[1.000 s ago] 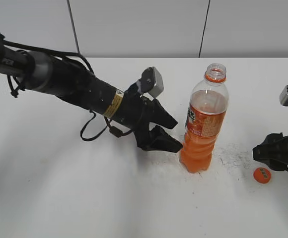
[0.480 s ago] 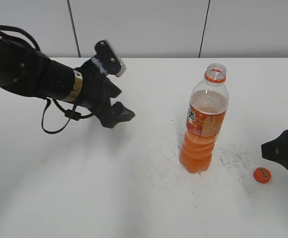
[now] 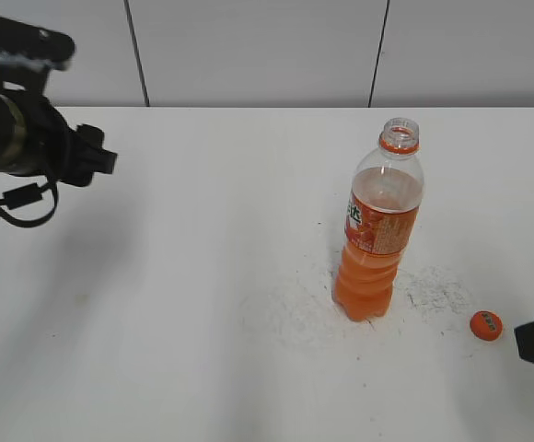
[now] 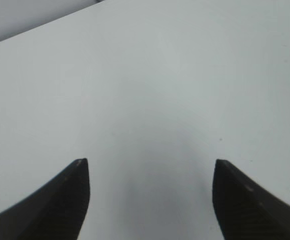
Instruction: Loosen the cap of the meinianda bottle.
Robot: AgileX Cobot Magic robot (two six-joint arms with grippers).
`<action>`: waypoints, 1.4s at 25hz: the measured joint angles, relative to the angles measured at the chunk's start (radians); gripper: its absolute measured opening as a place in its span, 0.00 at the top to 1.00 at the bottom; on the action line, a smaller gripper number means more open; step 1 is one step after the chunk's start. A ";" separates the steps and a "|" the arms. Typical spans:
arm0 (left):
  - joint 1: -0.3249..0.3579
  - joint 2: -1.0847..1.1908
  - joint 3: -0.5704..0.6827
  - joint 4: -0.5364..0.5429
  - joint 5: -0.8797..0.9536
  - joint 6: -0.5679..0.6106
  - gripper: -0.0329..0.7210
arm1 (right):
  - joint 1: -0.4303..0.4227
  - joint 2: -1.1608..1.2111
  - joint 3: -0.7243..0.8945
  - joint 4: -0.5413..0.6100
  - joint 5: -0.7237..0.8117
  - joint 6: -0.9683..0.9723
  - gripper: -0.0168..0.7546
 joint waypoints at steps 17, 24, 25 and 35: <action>-0.089 -0.767 0.008 -0.800 0.562 0.891 0.23 | 0.002 -0.278 -0.061 0.004 0.442 0.006 0.36; -0.091 -1.037 0.085 -0.964 0.660 1.015 0.25 | 0.002 -0.436 -0.061 -0.051 0.471 0.040 0.36; -0.091 -1.077 0.111 -0.980 0.666 1.017 0.25 | 0.002 -0.470 -0.061 -0.080 0.472 0.055 0.36; -0.091 -1.376 0.264 -1.008 0.676 1.071 0.26 | 0.002 -0.620 -0.062 -0.266 0.444 0.086 0.36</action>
